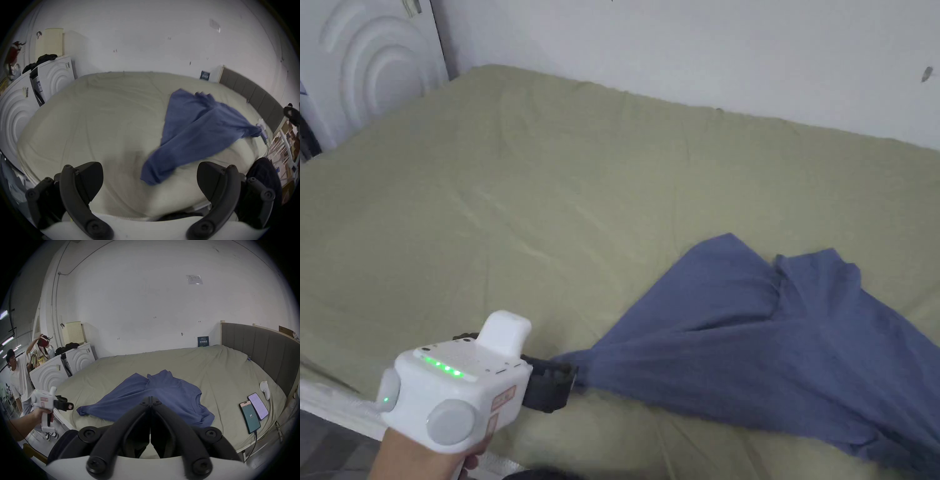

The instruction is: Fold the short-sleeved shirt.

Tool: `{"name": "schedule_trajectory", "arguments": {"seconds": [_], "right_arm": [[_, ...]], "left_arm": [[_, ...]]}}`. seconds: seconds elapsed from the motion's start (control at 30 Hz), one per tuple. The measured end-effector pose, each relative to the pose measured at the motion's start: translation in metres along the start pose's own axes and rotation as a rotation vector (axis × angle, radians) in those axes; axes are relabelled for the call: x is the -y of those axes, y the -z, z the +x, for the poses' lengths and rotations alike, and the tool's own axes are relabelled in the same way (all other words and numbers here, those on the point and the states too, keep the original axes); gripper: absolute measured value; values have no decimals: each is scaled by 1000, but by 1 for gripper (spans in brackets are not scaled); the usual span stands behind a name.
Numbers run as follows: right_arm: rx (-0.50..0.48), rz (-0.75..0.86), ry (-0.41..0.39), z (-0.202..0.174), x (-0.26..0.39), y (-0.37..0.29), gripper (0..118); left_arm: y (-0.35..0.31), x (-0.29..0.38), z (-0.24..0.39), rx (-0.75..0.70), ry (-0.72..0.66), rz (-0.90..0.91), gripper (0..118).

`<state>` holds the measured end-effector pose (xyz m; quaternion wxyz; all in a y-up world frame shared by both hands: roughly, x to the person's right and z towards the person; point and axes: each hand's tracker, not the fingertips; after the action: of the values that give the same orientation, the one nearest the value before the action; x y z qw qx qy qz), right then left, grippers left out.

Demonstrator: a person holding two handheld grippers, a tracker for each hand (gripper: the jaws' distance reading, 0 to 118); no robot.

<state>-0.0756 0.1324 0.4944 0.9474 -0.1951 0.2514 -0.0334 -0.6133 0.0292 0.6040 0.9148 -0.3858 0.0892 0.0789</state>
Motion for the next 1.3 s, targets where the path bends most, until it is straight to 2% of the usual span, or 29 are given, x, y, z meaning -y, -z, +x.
{"name": "schedule_trajectory", "arguments": {"seconds": [0.03,0.07,0.1,0.2,0.27,0.3,0.37,0.47,0.63,0.8,0.97,1.03,1.07,1.1,1.13,1.2,1.23,1.3], "right_arm": [[2,-5,1,1,0,2,0],[6,-12,2,1,-1,4,0],[10,-17,4,2,-1,6,0],[21,-32,7,3,-3,10,0],[20,-40,11,7,-6,13,0],[22,-40,12,7,-6,15,0],[21,-46,11,8,-9,19,0],[8,-65,13,11,-12,30,0],[5,-125,-50,23,-27,81,0],[-1,-269,-145,61,-47,185,0],[48,-375,-190,87,-88,308,0],[68,-443,-230,97,-98,358,0],[77,-464,-242,112,-91,395,1],[71,-467,-243,116,-92,416,4],[42,-491,-230,121,-92,436,29],[24,-576,-203,131,-85,470,106],[5,-578,-190,132,-78,478,118],[76,-615,-226,138,-66,500,118]], "left_arm": [[3,4,-6,14,-3,-10,113],[55,-28,10,20,7,-30,111],[61,-29,10,45,5,-45,105],[85,-29,11,63,35,-114,64],[93,-26,15,67,84,-147,14],[93,-24,19,68,81,-138,5],[88,-20,25,86,63,-152,0],[79,-23,20,99,-7,-135,0],[56,-31,27,84,-35,-72,0],[43,-36,36,77,-68,-31,0],[39,-39,44,71,-100,-20,0],[38,-41,51,69,-105,-27,0],[39,-42,53,64,-109,-29,0],[39,-42,54,60,-111,-33,0],[40,-44,55,61,-113,-38,0],[41,-47,59,47,-107,-47,0],[43,-48,60,46,-107,-53,0],[45,-50,60,40,-112,-55,0]]}}
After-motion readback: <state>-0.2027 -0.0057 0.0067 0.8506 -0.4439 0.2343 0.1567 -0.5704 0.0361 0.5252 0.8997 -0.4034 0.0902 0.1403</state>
